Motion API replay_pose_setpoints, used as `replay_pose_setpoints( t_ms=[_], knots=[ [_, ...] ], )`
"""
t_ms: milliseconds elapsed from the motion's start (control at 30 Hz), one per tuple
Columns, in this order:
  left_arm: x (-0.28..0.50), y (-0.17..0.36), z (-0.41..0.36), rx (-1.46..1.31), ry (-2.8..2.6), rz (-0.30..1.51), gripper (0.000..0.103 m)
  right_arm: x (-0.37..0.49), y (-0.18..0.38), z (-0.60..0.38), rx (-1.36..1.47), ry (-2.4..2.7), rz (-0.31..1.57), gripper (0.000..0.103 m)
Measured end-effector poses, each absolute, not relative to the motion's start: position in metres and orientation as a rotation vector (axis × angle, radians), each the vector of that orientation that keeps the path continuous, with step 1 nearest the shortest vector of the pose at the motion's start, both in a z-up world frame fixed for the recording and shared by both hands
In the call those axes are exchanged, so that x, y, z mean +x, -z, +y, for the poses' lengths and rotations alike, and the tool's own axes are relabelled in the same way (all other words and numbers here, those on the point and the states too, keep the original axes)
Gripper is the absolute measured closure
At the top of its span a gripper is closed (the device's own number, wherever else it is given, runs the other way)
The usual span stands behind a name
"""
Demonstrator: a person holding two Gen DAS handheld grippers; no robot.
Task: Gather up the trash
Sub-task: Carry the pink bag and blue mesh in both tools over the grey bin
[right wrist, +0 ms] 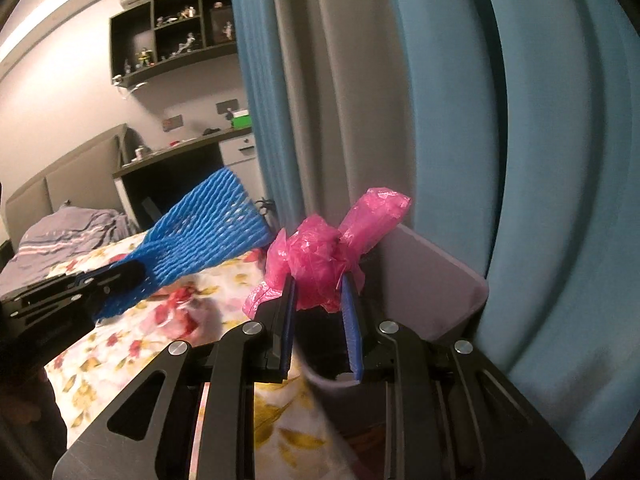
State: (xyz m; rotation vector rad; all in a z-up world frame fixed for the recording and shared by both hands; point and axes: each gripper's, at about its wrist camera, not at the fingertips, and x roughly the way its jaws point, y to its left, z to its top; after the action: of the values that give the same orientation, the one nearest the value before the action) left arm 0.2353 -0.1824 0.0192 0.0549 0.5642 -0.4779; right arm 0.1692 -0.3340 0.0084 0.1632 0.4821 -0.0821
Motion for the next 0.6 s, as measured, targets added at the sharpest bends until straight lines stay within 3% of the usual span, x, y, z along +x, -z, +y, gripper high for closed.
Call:
replay_pose_setpoints(
  t_ms=[600],
  knots=[
    [0.293,0.023,-0.254,0.053,0.547,0.664,0.091,0.214,0.027,-0.37,0.193,0.151,0.58,0.079]
  ],
)
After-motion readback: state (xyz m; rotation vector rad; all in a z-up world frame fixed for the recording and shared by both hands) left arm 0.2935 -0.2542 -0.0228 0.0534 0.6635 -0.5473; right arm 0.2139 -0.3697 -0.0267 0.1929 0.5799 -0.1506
